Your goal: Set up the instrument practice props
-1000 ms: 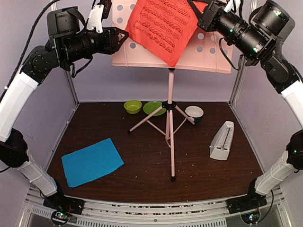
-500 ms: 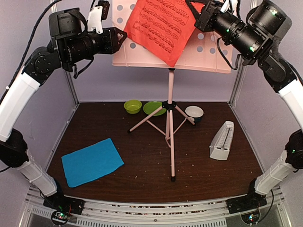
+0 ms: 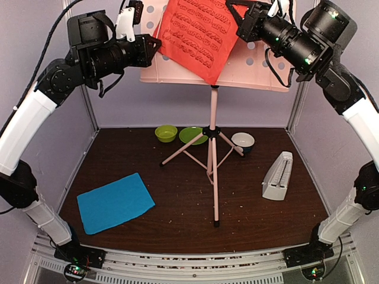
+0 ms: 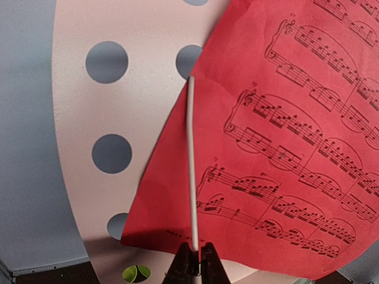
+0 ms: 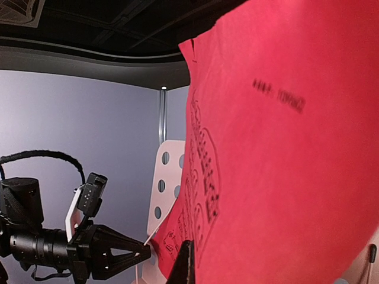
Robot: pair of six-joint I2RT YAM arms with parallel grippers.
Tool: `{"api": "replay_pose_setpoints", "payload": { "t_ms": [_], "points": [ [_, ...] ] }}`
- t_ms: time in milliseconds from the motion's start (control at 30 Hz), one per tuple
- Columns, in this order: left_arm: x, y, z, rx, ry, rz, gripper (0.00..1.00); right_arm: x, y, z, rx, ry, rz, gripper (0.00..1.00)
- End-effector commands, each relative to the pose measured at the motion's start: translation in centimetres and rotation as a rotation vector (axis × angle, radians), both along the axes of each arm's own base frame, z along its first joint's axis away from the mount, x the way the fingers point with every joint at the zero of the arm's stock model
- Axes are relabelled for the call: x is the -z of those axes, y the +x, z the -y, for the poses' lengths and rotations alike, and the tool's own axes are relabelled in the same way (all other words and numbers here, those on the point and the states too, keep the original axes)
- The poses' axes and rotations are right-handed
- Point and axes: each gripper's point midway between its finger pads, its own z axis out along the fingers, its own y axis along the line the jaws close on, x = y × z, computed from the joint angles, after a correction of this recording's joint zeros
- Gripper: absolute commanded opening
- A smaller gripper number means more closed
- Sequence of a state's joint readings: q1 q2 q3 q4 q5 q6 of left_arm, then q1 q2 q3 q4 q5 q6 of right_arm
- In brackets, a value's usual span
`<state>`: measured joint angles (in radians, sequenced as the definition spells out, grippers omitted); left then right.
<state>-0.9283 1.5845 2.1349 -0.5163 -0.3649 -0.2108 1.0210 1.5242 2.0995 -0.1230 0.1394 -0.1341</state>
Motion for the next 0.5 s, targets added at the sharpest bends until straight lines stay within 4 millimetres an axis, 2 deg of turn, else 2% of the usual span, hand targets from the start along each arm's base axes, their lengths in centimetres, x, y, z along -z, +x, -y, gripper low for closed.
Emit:
{"api": "replay_pose_setpoints", "payload": {
  "t_ms": [0,100,467],
  "points": [
    [-2.8,-0.7,-0.9,0.006,-0.073,0.092,0.05,-1.0,0.2,0.8,0.032,0.021,0.017,0.00],
    [-2.8,-1.1,-0.8,0.024,-0.071,0.123,0.00,-0.9,0.3,0.8,0.037,0.017,0.017,0.00],
    [-2.6,-2.9,0.5,0.123,0.032,0.310,0.00,-0.4,0.8,-1.0,0.029,-0.075,0.075,0.00]
  ]
}}
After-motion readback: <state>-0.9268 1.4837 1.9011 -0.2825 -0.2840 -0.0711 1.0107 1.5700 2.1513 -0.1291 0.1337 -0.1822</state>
